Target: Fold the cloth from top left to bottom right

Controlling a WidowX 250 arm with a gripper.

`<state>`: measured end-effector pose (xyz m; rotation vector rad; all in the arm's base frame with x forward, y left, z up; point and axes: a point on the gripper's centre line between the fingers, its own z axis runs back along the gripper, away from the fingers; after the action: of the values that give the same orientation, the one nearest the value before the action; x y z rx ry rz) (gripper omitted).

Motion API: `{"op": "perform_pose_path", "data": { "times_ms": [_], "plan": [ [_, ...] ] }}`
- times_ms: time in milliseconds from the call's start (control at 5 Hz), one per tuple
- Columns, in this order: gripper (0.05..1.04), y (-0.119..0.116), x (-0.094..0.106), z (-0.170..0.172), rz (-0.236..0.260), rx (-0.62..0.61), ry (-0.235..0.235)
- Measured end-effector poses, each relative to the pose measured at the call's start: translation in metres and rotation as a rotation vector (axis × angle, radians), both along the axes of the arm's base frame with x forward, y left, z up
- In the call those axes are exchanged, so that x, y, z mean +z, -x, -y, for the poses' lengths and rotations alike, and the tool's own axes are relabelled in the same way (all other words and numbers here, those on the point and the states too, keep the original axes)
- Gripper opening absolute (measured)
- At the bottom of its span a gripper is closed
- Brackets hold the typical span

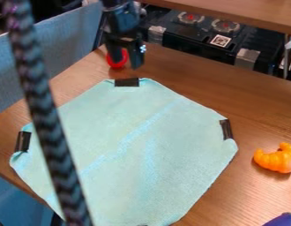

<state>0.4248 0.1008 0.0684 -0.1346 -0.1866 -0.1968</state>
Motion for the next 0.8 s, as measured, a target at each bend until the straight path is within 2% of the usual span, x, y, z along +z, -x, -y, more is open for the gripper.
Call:
{"op": "perform_pose_path", "data": {
  "times_ms": [200, 400, 600, 800],
  "plan": [
    [1.001, -0.003, -0.014, 0.012, -0.027, -0.153, -0.068],
    [1.001, -0.010, -0.019, 0.004, -0.030, -0.288, -0.124],
    [1.001, -0.013, -0.028, 0.002, 0.009, -0.408, -0.167],
    [1.001, -0.014, -0.030, 0.006, 0.034, -0.458, -0.144]
  ]
}}
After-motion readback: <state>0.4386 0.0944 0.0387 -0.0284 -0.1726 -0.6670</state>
